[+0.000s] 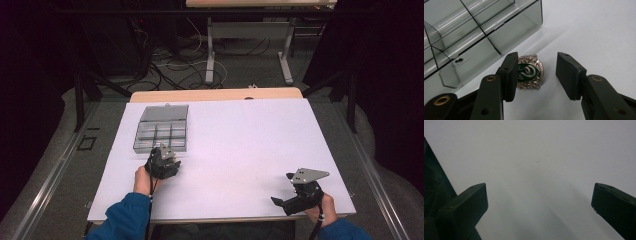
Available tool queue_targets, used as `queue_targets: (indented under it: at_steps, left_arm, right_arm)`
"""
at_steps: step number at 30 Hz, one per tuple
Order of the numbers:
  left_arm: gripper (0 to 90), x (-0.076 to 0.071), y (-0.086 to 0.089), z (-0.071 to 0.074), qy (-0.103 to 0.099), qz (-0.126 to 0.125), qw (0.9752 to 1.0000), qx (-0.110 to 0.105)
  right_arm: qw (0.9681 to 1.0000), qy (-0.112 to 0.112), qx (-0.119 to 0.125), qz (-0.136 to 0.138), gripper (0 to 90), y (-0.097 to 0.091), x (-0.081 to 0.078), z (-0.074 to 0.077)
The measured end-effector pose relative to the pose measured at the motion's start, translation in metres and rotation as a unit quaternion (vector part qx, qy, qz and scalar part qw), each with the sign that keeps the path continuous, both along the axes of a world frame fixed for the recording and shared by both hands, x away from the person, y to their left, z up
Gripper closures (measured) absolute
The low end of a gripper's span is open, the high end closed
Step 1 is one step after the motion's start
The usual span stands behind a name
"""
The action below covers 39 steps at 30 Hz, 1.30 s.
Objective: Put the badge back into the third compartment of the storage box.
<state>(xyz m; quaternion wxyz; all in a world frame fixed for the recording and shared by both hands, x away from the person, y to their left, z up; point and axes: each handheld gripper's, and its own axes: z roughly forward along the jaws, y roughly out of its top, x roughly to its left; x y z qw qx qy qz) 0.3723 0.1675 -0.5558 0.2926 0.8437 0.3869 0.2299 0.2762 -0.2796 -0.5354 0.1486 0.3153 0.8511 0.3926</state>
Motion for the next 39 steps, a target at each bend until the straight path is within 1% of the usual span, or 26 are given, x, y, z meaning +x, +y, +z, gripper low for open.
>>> queue_targets:
  at_steps: [1, 3, 4, 6, 7, 9, 10, 12, 15, 16, 18, 19, 20, 21, 24, 25, 26, 27, 29, 31, 34, 35, 36, 37, 38, 39]
  left_arm:
    - [53.1, 0.001, 0.000, 0.000, 0.003, 0.000, 1.0000, 0.002]
    - [53.3, 0.002, 0.001, -0.001, 0.002, 0.001, 1.0000, 0.001]
    - [53.7, 0.002, 0.001, 0.000, 0.009, 0.003, 0.9999, 0.005]
    - [54.3, 0.003, 0.000, 0.000, 0.005, 0.000, 1.0000, 0.007]
    - [55.4, 0.003, 0.000, -0.001, -0.001, 0.001, 1.0000, 0.005]
    - [56.4, 0.003, 0.001, -0.001, -0.003, 0.001, 1.0000, 0.008]
    - [57.7, 0.003, 0.001, 0.000, 0.000, 0.000, 0.9999, 0.013]
    - [60.8, 0.003, 0.001, 0.000, -0.003, 0.000, 0.9999, 0.016]
    - [64.7, 0.003, 0.001, -0.001, -0.011, 0.002, 0.9997, 0.023]
    - [66.3, 0.003, 0.001, 0.000, -0.007, 0.001, 0.9995, 0.030]
    - [67.4, 0.002, -0.001, 0.000, -0.013, -0.001, 0.9993, 0.036]
    - [67.9, 0.002, -0.001, 0.000, -0.014, -0.001, 0.9990, 0.044]
    - [68.2, 0.002, -0.002, 0.000, -0.016, -0.005, 0.9987, 0.048]
    - [68.6, 0.001, -0.002, 0.001, -0.015, -0.007, 0.9984, 0.054]
    - [69.1, 0.000, -0.002, 0.001, -0.019, -0.009, 0.9981, 0.058]
    - [69.3, 0.000, -0.003, 0.001, -0.020, -0.010, 0.9978, 0.062]
    - [70.1, -0.001, -0.003, 0.002, -0.028, -0.011, 0.9974, 0.065]
    - [71.8, -0.002, -0.003, 0.003, -0.030, -0.012, 0.9971, 0.069]
    - [75.4, -0.003, -0.003, 0.005, -0.040, -0.013, 0.9966, 0.071]
    - [76.4, -0.003, -0.003, 0.005, -0.036, -0.015, 0.9966, 0.072]
    - [77.5, -0.004, -0.003, 0.006, -0.044, -0.013, 0.9962, 0.074]
    - [78.1, -0.005, -0.002, 0.007, -0.041, -0.012, 0.9960, 0.078]
    - [78.9, -0.005, -0.002, 0.007, -0.049, -0.012, 0.9955, 0.080]
    - [79.7, -0.005, -0.001, 0.008, -0.054, -0.009, 0.9954, 0.079]
    - [80.5, -0.006, -0.001, 0.009, -0.056, -0.007, 0.9951, 0.081]
    - [81.5, -0.006, 0.000, 0.009, -0.067, -0.004, 0.9940, 0.086]
  right_arm:
    - [1.0000, 0.000, 0.000, 0.000, 0.4, 0.000, 0.000, 0.000]
    - [1.0000, 0.001, 0.000, -0.002, 0.3, 0.000, 0.000, 0.000]
    - [1.0000, 0.001, 0.000, -0.002, 0.3, 0.000, 0.000, 0.000]
    - [1.0000, 0.001, 0.000, -0.002, 0.4, 0.000, 0.000, 0.000]
    - [1.0000, -0.002, 0.001, -0.003, 0.4, 0.000, 0.000, 0.000]
    - [1.0000, 0.000, 0.002, -0.004, 0.4, 0.000, -0.001, 0.000]
    - [1.0000, 0.001, 0.003, -0.004, 0.4, 0.000, 0.000, 0.000]
    - [1.0000, 0.002, 0.003, -0.003, 0.3, 0.001, 0.000, -0.001]
    - [1.0000, 0.003, 0.001, -0.003, 0.4, 0.000, 0.000, 0.000]
    - [1.0000, 0.003, 0.001, -0.003, 0.3, 0.000, -0.001, 0.000]
    - [1.0000, 0.003, 0.000, -0.005, 0.3, 0.000, -0.001, 0.000]
    - [1.0000, 0.004, -0.005, -0.003, 0.3, 0.000, -0.001, 0.001]
    - [1.0000, -0.001, -0.002, -0.002, 0.3, 0.001, 0.000, 0.000]
    - [1.0000, 0.003, 0.000, -0.004, 0.3, 0.001, 0.000, 0.000]
    - [1.0000, 0.000, 0.002, -0.004, 0.4, 0.001, 0.000, -0.001]
    - [1.0000, 0.003, -0.001, -0.004, 0.4, 0.001, 0.000, 0.000]
    - [1.0000, 0.002, 0.000, -0.005, 0.3, 0.001, 0.000, 0.000]
    - [1.0000, 0.006, -0.001, -0.003, 0.3, 0.001, 0.000, 0.000]
    - [1.0000, 0.006, -0.001, -0.003, 0.3, 0.001, 0.000, 0.000]
    - [1.0000, 0.000, 0.003, -0.007, 0.3, 0.001, 0.000, -0.001]
    - [1.0000, 0.003, 0.003, -0.005, 0.3, 0.001, 0.000, -0.001]
    - [1.0000, 0.003, 0.004, -0.006, 0.3, 0.001, 0.000, -0.001]
    - [1.0000, -0.001, 0.002, -0.002, 0.3, 0.000, 0.001, -0.001]
    - [1.0000, 0.000, 0.005, -0.008, 0.3, 0.001, 0.000, -0.001]
    - [1.0000, 0.003, 0.003, -0.004, 0.3, 0.001, 0.000, -0.001]
    - [1.0000, 0.003, 0.003, -0.005, 0.3, 0.001, 0.000, -0.001]
